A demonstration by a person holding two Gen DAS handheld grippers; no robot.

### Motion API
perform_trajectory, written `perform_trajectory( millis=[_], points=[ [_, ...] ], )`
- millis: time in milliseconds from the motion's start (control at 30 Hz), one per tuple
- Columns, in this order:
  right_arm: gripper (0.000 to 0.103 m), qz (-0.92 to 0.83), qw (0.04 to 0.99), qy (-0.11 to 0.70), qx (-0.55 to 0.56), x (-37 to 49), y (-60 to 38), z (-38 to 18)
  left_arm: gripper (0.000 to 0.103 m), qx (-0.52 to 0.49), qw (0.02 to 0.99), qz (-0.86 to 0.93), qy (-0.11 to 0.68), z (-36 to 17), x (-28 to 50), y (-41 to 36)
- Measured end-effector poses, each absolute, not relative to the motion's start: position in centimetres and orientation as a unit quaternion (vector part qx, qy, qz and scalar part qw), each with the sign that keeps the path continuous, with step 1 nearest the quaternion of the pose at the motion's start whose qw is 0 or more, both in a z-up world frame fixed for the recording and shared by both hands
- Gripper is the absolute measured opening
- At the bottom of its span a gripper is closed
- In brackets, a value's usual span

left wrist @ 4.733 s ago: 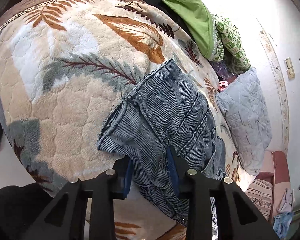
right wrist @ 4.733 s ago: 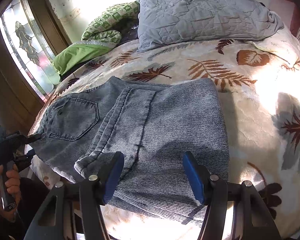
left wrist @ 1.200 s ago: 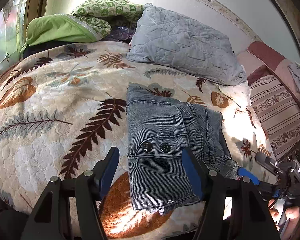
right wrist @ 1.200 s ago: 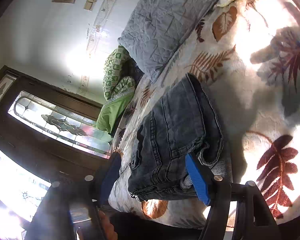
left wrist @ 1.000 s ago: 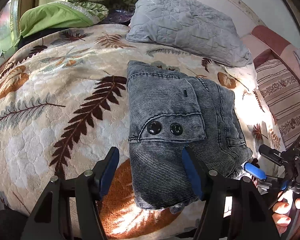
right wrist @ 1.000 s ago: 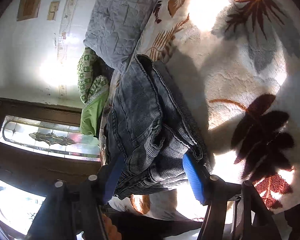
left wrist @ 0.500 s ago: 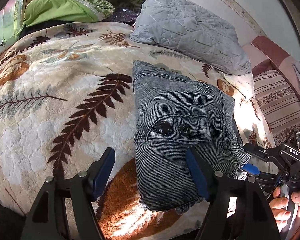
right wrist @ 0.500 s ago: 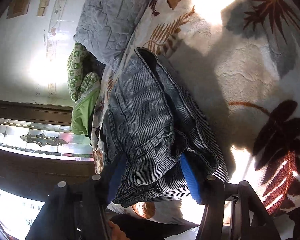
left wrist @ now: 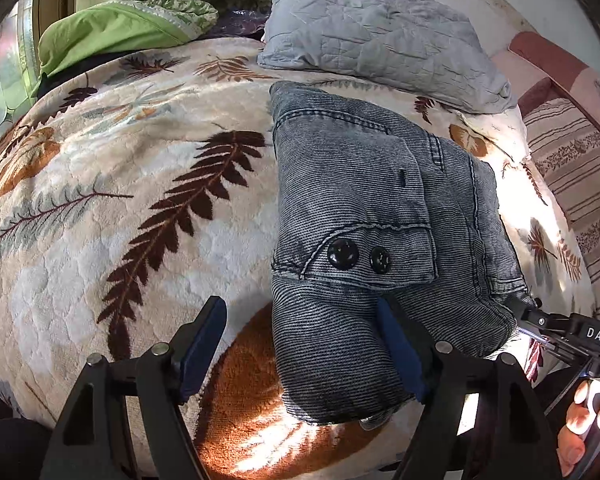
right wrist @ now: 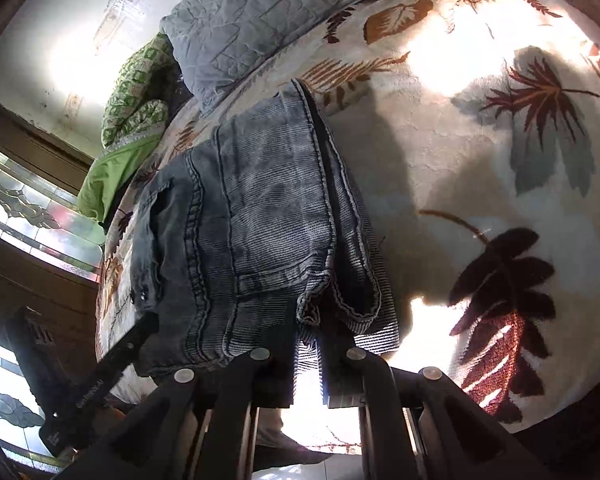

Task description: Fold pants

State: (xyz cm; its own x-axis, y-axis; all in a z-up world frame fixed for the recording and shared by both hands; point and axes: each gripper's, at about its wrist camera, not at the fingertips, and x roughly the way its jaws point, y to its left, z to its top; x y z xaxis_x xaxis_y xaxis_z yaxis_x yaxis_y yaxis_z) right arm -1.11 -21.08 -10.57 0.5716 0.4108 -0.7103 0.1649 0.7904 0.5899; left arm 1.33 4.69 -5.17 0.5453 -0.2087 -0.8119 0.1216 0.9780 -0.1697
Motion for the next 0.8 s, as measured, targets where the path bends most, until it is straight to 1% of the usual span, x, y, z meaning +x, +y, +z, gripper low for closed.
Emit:
perform_trajectory(
  millis=[67, 233, 300, 400, 433, 500, 600, 633, 700, 800],
  points=[
    [0.011, 0.08, 0.826, 0.455, 0.322, -1.2, -21.6, -10.2, 0.08, -0.052, 0.873, -0.096, 0.475, -5.3, 1.6, 5.0],
    [0.018, 0.056, 0.842, 0.435, 0.316, -2.3, -22.9, -7.9, 0.08, -0.038, 0.876, -0.094, 0.472, -5.4, 1.5, 4.7],
    [0.019, 0.04, 0.858, 0.411, 0.304, -2.9, -23.0, -6.0, 0.08, -0.031, 0.877, -0.092, 0.471, -5.4, 1.5, 4.5],
    [0.019, 0.06, 0.881, 0.381, 0.274, -2.6, -21.6, -3.3, 0.08, -0.03, 0.877, -0.093, 0.471, -5.2, 1.5, 4.4],
    [0.019, 0.075, 0.883, 0.381, 0.263, -2.2, -20.8, -3.0, 0.078, -0.039, 0.876, -0.097, 0.472, -5.0, 1.6, 4.6],
    [0.02, 0.109, 0.867, 0.409, 0.263, -0.6, -19.7, -4.2, 0.073, -0.068, 0.872, -0.115, 0.47, -3.9, 1.9, 5.3],
    [0.02, 0.102, 0.831, 0.49, 0.244, 1.1, -18.5, -8.8, 0.072, -0.108, 0.884, -0.137, 0.434, -0.6, 3.0, 6.6],
    [0.02, 0.107, 0.837, 0.477, 0.248, 0.6, -18.6, -9.4, 0.072, -0.117, 0.884, -0.143, 0.43, 0.3, 4.0, 7.1],
    [0.02, 0.112, 0.841, 0.467, 0.248, 0.1, -18.8, -9.4, 0.072, -0.145, 0.873, -0.14, 0.445, 0.7, 6.6, 7.9],
    [0.02, 0.116, 0.839, 0.468, 0.25, 0.1, -18.9, -9.6, 0.072, -0.208, 0.819, -0.176, 0.506, -2.2, 9.6, 7.9]
  ],
)
